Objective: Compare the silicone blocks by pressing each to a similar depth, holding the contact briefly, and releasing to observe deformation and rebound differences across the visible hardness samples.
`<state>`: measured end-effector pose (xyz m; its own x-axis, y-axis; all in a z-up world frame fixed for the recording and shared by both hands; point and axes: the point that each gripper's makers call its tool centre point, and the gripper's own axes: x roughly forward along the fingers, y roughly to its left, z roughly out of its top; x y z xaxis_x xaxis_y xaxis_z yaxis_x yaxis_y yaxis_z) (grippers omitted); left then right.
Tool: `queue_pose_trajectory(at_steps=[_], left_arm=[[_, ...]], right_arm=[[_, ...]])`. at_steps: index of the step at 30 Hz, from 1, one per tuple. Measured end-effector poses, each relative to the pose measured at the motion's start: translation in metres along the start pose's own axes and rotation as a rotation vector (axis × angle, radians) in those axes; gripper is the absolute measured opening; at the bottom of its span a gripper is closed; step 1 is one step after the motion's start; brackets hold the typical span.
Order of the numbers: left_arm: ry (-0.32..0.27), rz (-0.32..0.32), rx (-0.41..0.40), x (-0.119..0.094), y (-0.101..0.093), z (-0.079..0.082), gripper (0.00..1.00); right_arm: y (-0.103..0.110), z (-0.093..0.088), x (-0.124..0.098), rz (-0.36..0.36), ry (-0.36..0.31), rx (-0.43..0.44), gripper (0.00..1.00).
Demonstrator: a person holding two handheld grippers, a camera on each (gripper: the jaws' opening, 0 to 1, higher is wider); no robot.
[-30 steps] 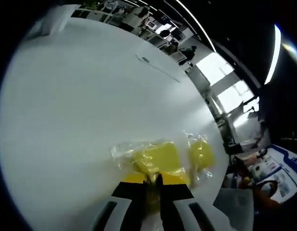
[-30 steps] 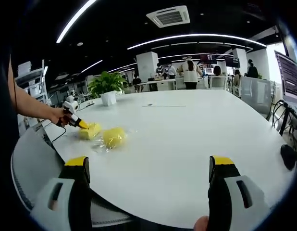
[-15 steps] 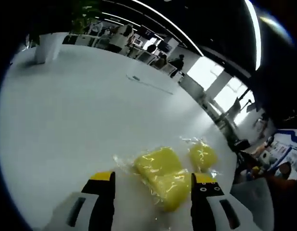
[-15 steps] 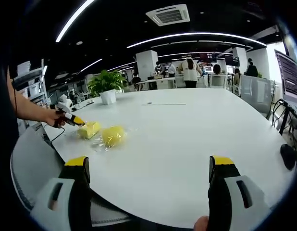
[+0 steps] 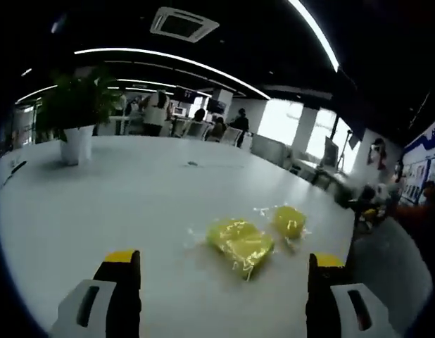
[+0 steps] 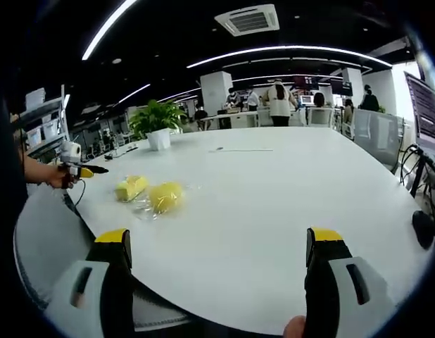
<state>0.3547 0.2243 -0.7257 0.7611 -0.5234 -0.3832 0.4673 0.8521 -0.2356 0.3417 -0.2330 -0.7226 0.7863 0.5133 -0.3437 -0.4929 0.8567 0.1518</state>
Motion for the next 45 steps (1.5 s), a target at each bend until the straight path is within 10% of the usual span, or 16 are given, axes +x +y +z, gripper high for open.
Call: queue_pose_trajectory(at_steps=[5, 15, 27, 38, 45], left_arm=[[-0.027, 0.057, 0.048, -0.030, 0.015, -0.009, 1.00], [-0.008, 0.003, 0.137, -0.044, -0.014, -0.021, 1.00], [-0.075, -0.023, 0.169, -0.036, -0.039, 0.021, 1.00], [-0.020, -0.163, 0.150, 0.014, -0.092, 0.055, 1.00], [-0.014, -0.279, -0.061, 0.068, -0.119, 0.080, 1.00]], right_arm=[[-0.001, 0.004, 0.000, 0.007, 0.001, -0.010, 0.97], [0.002, 0.007, 0.006, 0.023, 0.009, -0.053, 0.97], [0.007, 0.006, 0.010, 0.049, 0.014, -0.052, 0.97], [0.004, 0.006, 0.011, 0.048, -0.012, -0.022, 0.97], [0.009, 0.005, 0.011, 0.051, -0.008, -0.017, 0.97]])
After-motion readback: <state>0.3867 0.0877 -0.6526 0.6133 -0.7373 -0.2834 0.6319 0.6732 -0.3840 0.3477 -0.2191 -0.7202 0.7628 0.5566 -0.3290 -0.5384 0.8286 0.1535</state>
